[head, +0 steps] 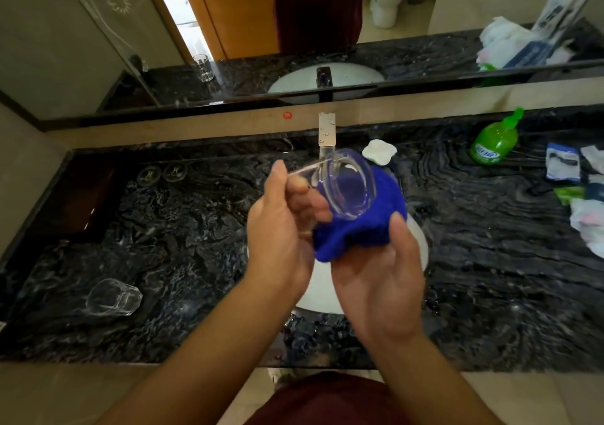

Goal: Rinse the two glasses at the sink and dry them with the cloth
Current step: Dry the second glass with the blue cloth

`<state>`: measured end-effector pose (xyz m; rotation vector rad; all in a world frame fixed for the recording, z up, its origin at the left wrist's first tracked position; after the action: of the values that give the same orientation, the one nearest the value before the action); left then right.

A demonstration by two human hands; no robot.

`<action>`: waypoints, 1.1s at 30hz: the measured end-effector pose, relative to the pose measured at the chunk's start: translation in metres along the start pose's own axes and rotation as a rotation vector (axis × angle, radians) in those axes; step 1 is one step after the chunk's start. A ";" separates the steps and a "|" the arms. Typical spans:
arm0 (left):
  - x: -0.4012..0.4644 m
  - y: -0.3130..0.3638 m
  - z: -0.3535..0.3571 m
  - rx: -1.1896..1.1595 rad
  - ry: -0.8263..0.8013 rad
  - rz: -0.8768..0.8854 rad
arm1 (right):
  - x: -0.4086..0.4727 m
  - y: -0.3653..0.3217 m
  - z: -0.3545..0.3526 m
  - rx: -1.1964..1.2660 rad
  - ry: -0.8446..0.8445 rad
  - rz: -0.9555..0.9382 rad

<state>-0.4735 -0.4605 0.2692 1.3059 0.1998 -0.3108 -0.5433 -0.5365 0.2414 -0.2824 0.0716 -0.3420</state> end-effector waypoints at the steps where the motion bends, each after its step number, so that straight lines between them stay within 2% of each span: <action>1: -0.003 0.005 0.002 0.058 0.003 0.057 | -0.002 0.000 0.000 -0.023 -0.011 0.010; 4: -0.014 0.005 0.009 0.233 -0.054 0.216 | 0.004 -0.010 -0.004 0.001 0.086 0.040; 7: -0.025 -0.007 0.013 0.265 -0.243 0.242 | 0.017 -0.026 -0.016 0.013 0.225 0.066; 10: -0.027 -0.011 0.017 0.178 -0.413 0.112 | 0.027 -0.040 -0.021 0.000 0.256 0.075; 13: -0.024 -0.006 0.018 0.019 -0.521 -0.115 | 0.035 -0.049 -0.017 0.002 0.129 0.083; 15: -0.024 -0.001 0.021 -0.050 -0.543 -0.206 | 0.039 -0.054 -0.011 0.003 0.019 0.115; 19: -0.028 0.003 0.024 -0.114 -0.492 -0.230 | 0.043 -0.057 0.006 -0.026 -0.124 0.204; 22: -0.030 0.004 0.024 -0.157 -0.433 -0.198 | 0.048 -0.051 0.012 -0.015 -0.125 0.198; 28: -0.023 0.001 0.020 -0.149 -0.176 -0.020 | 0.036 -0.018 0.017 0.041 0.142 0.100; 33: -0.021 -0.002 0.013 -0.090 -0.040 0.047 | 0.013 -0.001 0.018 -0.041 0.250 -0.041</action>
<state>-0.4939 -0.4707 0.2775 1.2131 0.1477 -0.2849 -0.5292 -0.5372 0.2585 -0.2810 0.3192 -0.4163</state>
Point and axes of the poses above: each hand's wrist, its own x-axis towards the middle knuckle, its own z-axis out of the palm, y = z × x, the point moved 3 cm from there along x, towards the middle knuckle, and after that the axes turned 12 degrees about x, right-handed, at the moved point
